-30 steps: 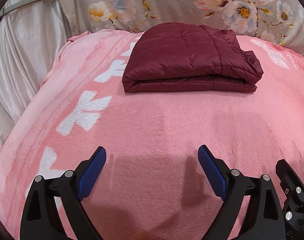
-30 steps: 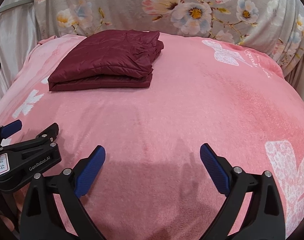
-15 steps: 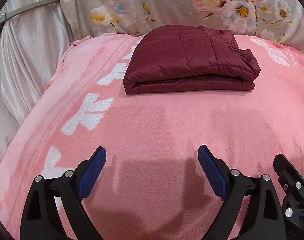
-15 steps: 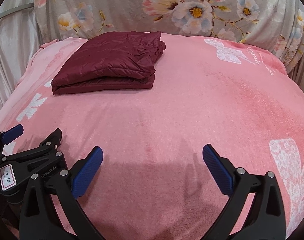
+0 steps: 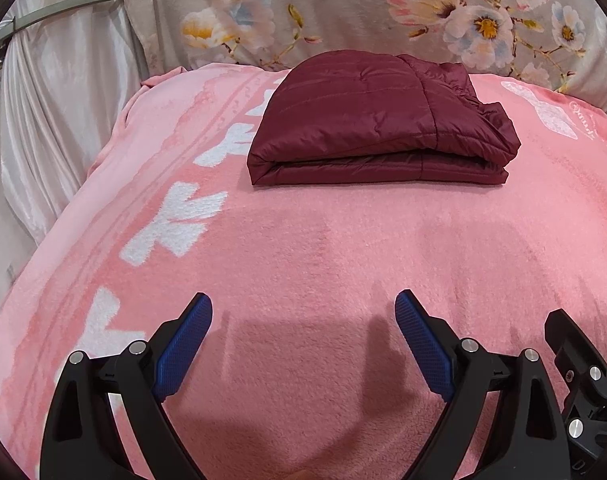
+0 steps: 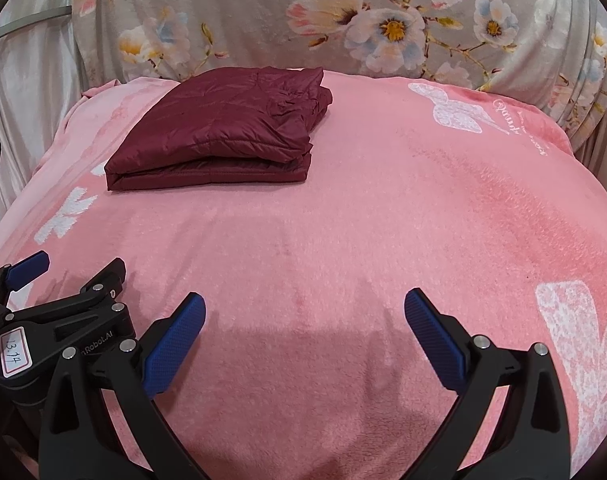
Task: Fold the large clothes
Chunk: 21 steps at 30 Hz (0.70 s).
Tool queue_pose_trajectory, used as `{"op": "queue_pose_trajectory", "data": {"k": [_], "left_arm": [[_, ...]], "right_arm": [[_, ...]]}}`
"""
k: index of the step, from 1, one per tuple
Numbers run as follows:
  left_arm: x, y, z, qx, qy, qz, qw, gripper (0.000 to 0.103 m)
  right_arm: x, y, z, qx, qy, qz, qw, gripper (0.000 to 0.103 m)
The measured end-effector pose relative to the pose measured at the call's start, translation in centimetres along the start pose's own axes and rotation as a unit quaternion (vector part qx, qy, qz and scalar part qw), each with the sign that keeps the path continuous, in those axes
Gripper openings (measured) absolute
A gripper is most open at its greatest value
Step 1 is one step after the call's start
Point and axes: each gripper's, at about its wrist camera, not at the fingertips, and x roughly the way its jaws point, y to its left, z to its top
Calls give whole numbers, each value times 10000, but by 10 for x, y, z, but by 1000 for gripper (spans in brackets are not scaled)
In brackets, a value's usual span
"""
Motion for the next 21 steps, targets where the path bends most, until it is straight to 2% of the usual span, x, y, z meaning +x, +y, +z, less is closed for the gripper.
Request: {"op": "queue_pose_trajectory", "data": {"k": [21], "left_arm": [[2,-1,-1,-25,75,9,10000,90]], "right_arm": [[2,-1,1,-25,47,-24,10000,98]]}}
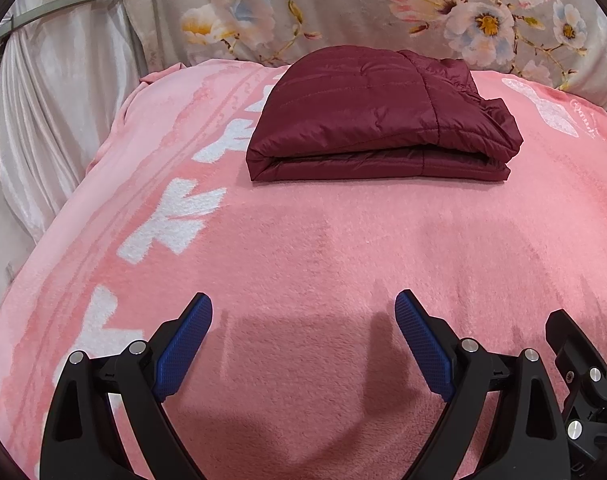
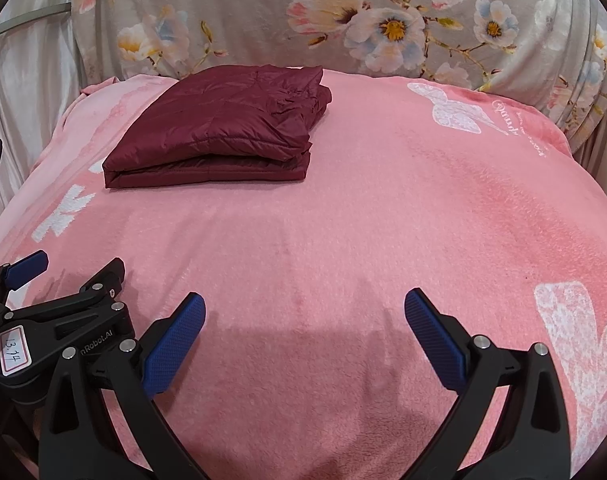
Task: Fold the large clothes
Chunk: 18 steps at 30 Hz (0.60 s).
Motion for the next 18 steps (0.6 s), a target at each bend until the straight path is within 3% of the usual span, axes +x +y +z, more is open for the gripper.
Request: {"op": "queue_pose_trajectory", "data": {"k": [18], "left_arm": [[-3,-2,0,-4,-100,92,9999,88]], "right_arm": [[-1,1,0,18,-19,-18,10000,98]]}}
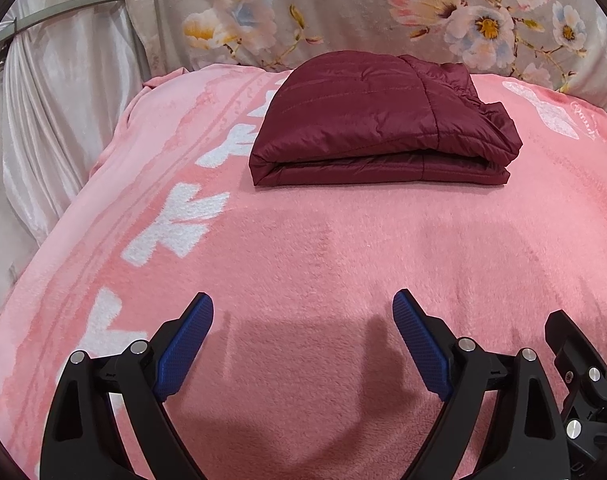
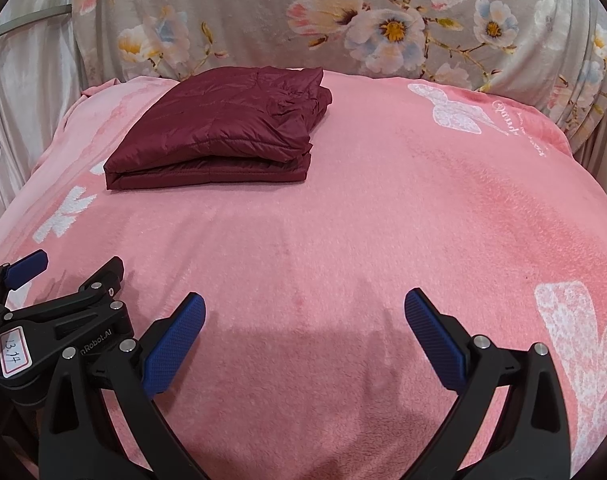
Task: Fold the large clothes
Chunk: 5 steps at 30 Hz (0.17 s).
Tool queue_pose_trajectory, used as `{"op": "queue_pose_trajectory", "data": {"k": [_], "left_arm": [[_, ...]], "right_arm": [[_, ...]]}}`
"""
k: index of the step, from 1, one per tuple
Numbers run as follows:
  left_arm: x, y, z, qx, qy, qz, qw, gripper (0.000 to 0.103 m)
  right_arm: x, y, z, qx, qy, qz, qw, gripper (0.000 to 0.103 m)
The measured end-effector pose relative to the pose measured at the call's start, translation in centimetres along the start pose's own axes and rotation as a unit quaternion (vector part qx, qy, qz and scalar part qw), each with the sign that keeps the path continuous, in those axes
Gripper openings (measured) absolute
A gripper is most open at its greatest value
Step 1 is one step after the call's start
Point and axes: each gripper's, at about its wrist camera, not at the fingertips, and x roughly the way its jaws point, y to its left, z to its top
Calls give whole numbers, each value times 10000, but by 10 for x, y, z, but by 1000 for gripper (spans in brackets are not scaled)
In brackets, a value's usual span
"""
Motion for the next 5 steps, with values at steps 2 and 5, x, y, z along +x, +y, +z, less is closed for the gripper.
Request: {"op": "queue_pose_trajectory", "data": {"k": [2,5], "left_arm": [[0,-1,0,9,0,0,10000,87],[-1,-2,0,-2,-17,11,10000,87]], "right_arm": [[-1,0,0,9,-1,-5,10000,98],[-1,-1,0,6,-7,5,10000,98]]}}
